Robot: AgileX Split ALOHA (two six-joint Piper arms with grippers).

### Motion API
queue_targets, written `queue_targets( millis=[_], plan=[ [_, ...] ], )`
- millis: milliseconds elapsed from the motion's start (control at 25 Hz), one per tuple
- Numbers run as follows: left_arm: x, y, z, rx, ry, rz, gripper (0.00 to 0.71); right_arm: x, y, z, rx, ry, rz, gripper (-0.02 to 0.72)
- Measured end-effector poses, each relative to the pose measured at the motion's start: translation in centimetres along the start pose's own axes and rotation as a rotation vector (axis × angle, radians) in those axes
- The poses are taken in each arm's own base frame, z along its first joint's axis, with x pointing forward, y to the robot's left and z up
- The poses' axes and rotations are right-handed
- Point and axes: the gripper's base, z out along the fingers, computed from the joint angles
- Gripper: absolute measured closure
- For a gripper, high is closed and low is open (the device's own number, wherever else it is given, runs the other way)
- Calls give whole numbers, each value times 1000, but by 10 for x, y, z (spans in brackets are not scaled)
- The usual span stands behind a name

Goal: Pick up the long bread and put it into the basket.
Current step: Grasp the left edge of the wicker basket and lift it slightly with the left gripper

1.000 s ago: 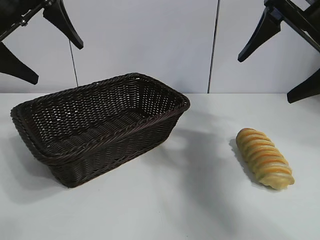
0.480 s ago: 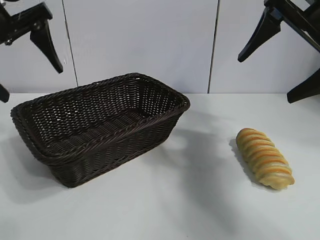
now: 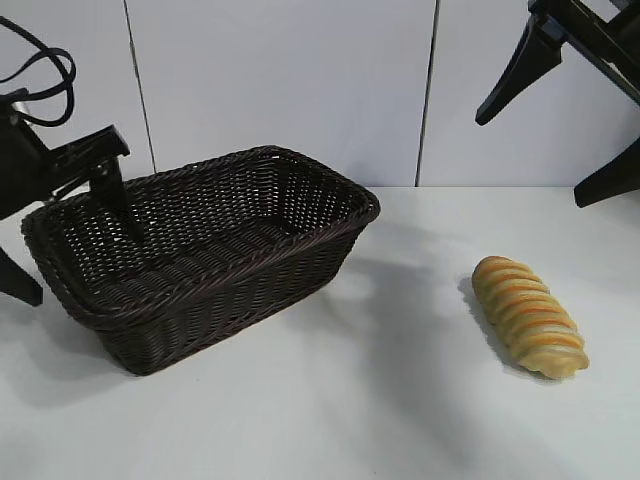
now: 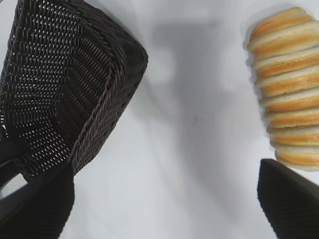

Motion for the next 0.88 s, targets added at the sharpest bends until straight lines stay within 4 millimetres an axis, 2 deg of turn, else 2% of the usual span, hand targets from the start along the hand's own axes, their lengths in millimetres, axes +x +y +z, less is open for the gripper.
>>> queue_targets(
  millis=[40,80,160,200,240,280,640,880],
  plan=[
    [0,0,0,1,-4,0,123,0,0,0,0,1,0,9],
    [-1,0,0,2,-10,-1,204,0,0,0,0,1,-1,9],
    [-2,0,0,1,-20,2,434,0,0,0,0,2,-2,9],
    [-2,0,1,2,-21,-1,525,0,0,0,0,3,-2,9],
    [-3,0,1,5,-32,-9,581,0,0,0,0,2,-3,9],
    [-4,0,1,5,-39,-9,607,0,0,0,0,2,-3,9],
    [-3,0,-2,-3,2,-2,612,0,0,0,2,3,-8,9],
    [-16,-16,-17,27,23,92,612,0,0,0,3,4,-9,9]
  ],
)
